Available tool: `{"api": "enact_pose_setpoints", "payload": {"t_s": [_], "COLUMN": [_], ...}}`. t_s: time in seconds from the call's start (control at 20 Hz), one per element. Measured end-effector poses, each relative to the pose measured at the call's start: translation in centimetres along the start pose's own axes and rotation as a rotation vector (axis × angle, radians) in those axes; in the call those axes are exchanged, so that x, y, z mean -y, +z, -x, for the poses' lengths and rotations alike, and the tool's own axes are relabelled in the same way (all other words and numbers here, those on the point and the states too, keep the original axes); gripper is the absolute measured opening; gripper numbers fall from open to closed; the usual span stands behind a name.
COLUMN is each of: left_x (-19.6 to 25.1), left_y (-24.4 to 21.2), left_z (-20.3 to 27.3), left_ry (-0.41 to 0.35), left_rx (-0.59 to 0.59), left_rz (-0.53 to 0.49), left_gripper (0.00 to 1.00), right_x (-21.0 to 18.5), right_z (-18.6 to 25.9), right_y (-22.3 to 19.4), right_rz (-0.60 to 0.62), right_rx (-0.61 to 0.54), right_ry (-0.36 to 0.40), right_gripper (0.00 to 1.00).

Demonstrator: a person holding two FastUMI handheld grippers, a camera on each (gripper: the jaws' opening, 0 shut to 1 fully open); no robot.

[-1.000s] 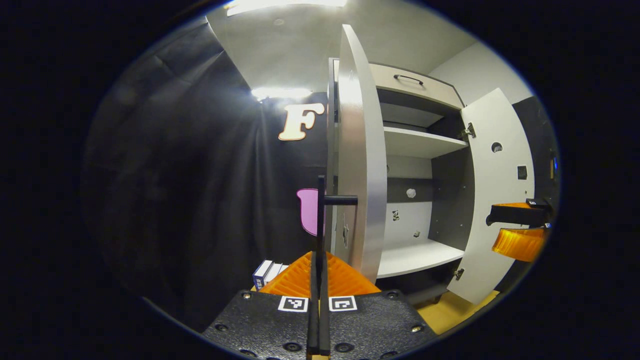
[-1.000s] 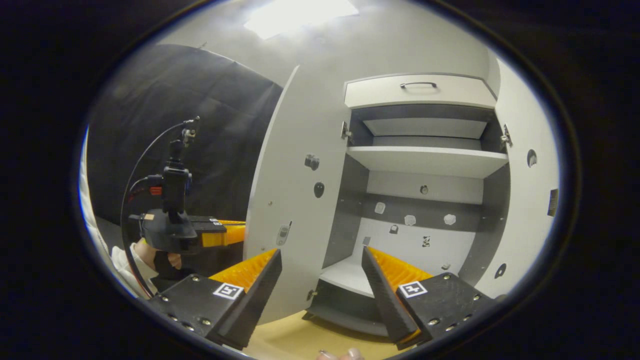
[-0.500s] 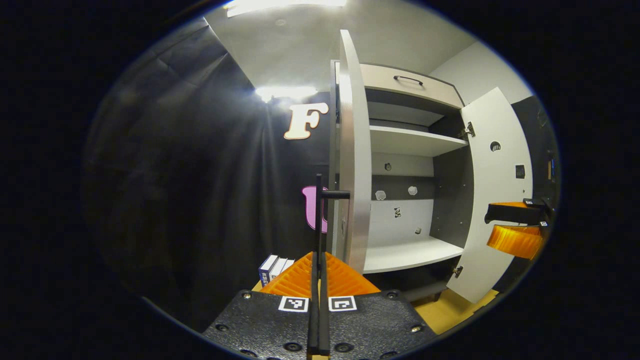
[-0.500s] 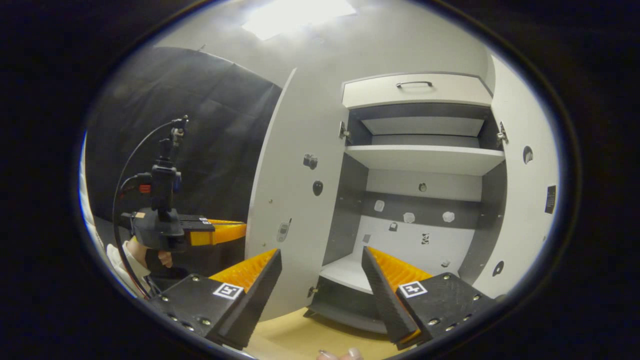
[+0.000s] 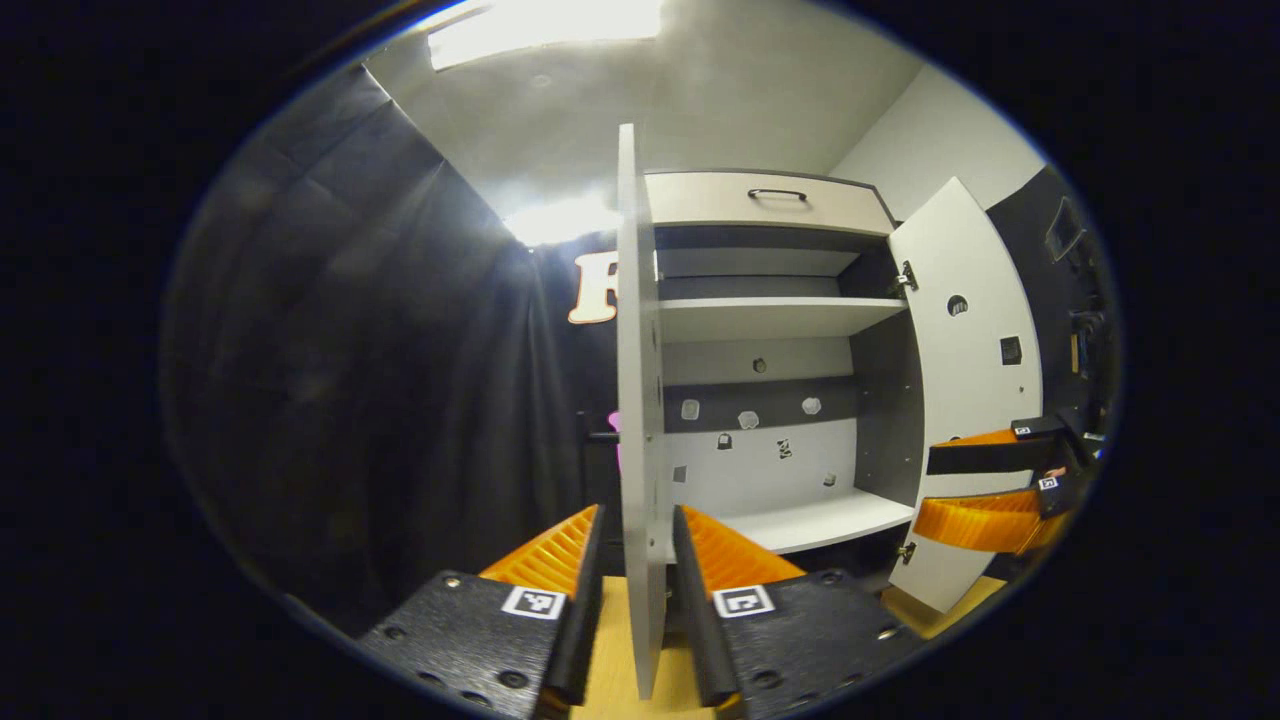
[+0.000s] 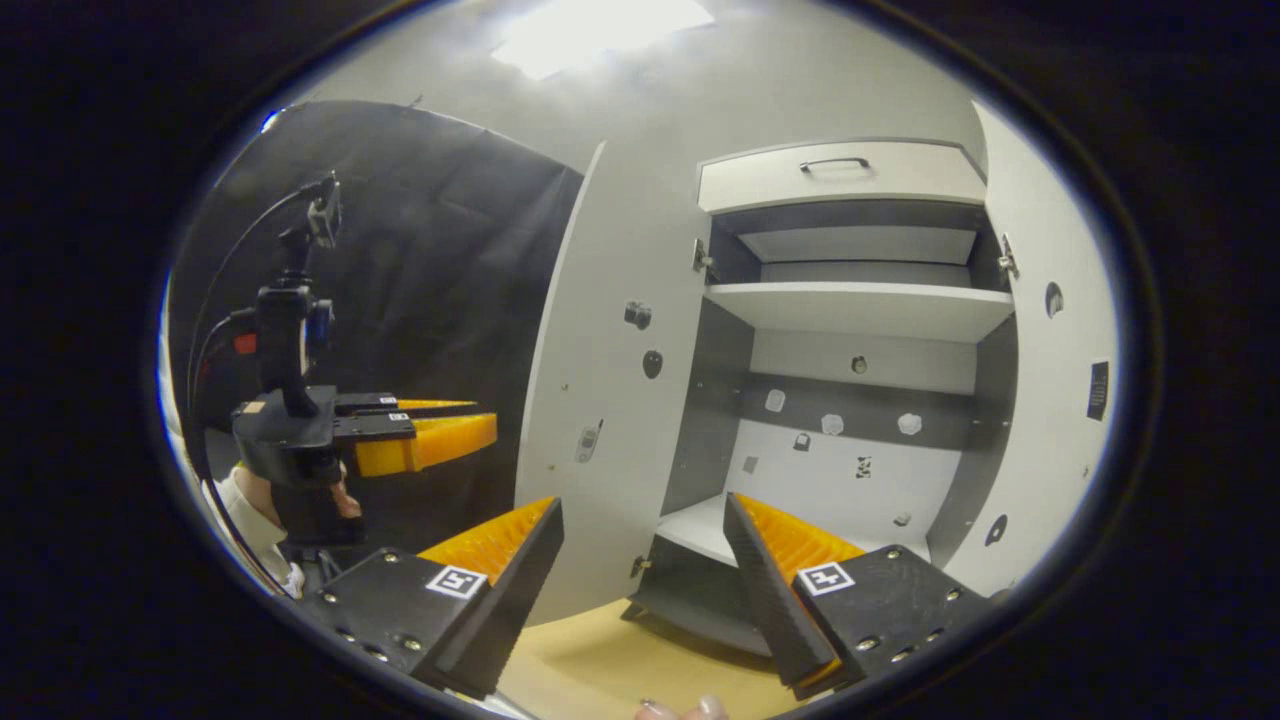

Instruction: Open the right door of the double-door shoe cabinet with the right hand, and open the left door with the left hand.

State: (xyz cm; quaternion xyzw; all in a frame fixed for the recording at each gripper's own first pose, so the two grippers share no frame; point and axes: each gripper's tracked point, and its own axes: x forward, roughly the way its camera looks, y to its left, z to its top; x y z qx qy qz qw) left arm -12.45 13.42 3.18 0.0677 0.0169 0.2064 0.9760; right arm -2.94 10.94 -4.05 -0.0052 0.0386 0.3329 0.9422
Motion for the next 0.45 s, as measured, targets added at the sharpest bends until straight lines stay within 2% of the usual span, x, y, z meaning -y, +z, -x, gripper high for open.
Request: {"api": "enact_pose_setpoints", "payload": {"t_s": [0.05,0.15,0.3,0.35,0.45], "left_x": [1.3,3.6,8.8,10.3,12.9], "left_y": [-0.2,-0.9,-1.5,-1.7,-1.3], "left_z": [0.1,0.0,-0.7,-1.2,-1.4], "left_ry": [-0.013,-0.042,-0.144,-0.170,-0.221], "left_rx": [-0.007,-0.023,-0.019,-0.012,0.007], "left_rz": [-0.009,-0.033,-0.059,-0.065,-0.060], "left_gripper": [0.61,0.71,0.83,0.96,0.98], "right_x": [0.4,1.4,3.3,4.0,5.5], "right_z": [0.6,1.7,3.5,4.1,5.1], "right_y": [-0.1,-0.1,-0.5,-0.7,-1.0], "right_rz": [0.001,-0.001,-0.006,-0.009,-0.017], "right_rx": [0.000,-0.002,-0.015,-0.018,-0.022], "right_ry": [-0.009,-0.031,-0.086,-0.107,-0.151], "right_gripper": [0.97,0.97,0.97,0.97,0.97]}}
